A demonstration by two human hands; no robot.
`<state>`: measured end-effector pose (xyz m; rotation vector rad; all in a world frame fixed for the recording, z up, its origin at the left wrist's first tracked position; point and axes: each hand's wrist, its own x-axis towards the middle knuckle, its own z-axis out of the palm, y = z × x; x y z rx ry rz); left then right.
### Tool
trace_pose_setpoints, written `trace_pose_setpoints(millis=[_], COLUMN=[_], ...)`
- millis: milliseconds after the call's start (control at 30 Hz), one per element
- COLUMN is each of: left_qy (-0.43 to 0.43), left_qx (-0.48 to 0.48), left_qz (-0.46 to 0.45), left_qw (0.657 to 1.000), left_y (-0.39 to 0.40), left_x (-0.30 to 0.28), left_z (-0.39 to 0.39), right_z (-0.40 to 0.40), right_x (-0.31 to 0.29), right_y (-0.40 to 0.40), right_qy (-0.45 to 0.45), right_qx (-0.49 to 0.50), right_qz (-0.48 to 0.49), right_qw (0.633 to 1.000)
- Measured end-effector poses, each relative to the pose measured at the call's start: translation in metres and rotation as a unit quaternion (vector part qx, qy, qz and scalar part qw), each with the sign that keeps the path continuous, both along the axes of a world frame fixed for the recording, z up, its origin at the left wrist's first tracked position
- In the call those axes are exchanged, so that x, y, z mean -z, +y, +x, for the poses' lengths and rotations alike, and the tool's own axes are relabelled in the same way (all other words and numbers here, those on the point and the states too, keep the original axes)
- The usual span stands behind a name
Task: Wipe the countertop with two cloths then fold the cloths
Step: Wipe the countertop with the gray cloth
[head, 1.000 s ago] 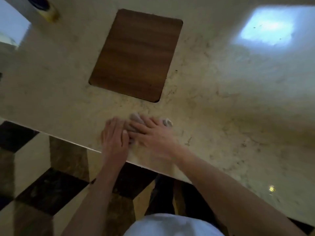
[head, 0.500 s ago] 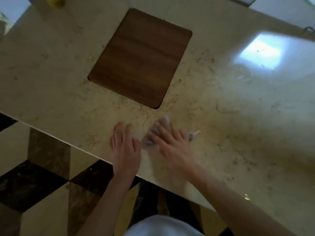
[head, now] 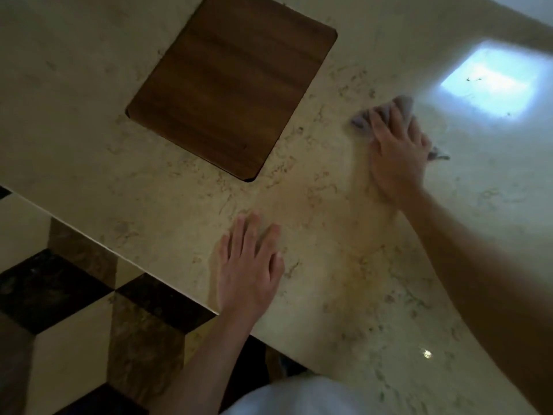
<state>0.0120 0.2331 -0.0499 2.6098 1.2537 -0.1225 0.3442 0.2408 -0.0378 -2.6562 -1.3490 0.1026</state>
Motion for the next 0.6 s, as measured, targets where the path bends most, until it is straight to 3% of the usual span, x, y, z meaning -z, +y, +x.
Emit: trace_pose_setpoints(millis=[100, 167, 267, 333, 433, 533, 600], left_qy=[0.007, 0.007, 0.010, 0.013, 0.011, 0.000, -0.008], left_qx=[-0.003, -0.004, -0.002, -0.004, -0.006, -0.014, -0.013], left_qz=[0.000, -0.005, 0.001, 0.001, 0.006, 0.016, 0.015], left_qw=[1.000, 1.000, 1.000, 1.000, 1.000, 1.000, 1.000], left_y=[0.000, 0.001, 0.001, 0.001, 0.000, -0.002, -0.002], left_x=[0.002, 0.002, 0.000, -0.002, -0.003, -0.003, -0.001], left_z=[0.000, 0.000, 0.002, 0.003, 0.005, 0.005, 0.004], right_z=[-0.098, -0.154, -0.136, -0.073, 0.044, 0.076, 0.032], right_x=[0.005, 0.003, -0.002, -0.007, -0.009, -0.003, 0.007], right_y=[-0.074, -0.137, -0.183, -0.169, -0.139, -0.113, -0.107], right_qy=[0.038, 0.083, 0.094, 0.076, 0.047, 0.010, -0.009], right_qx=[-0.148, -0.301, -0.455, -0.379, -0.093, 0.093, 0.078], right_qz=[0.005, 0.008, -0.011, 0.012, 0.011, 0.011, 0.022], right_qw=[0.988, 0.950, 0.885, 0.922, 0.995, 0.996, 0.997])
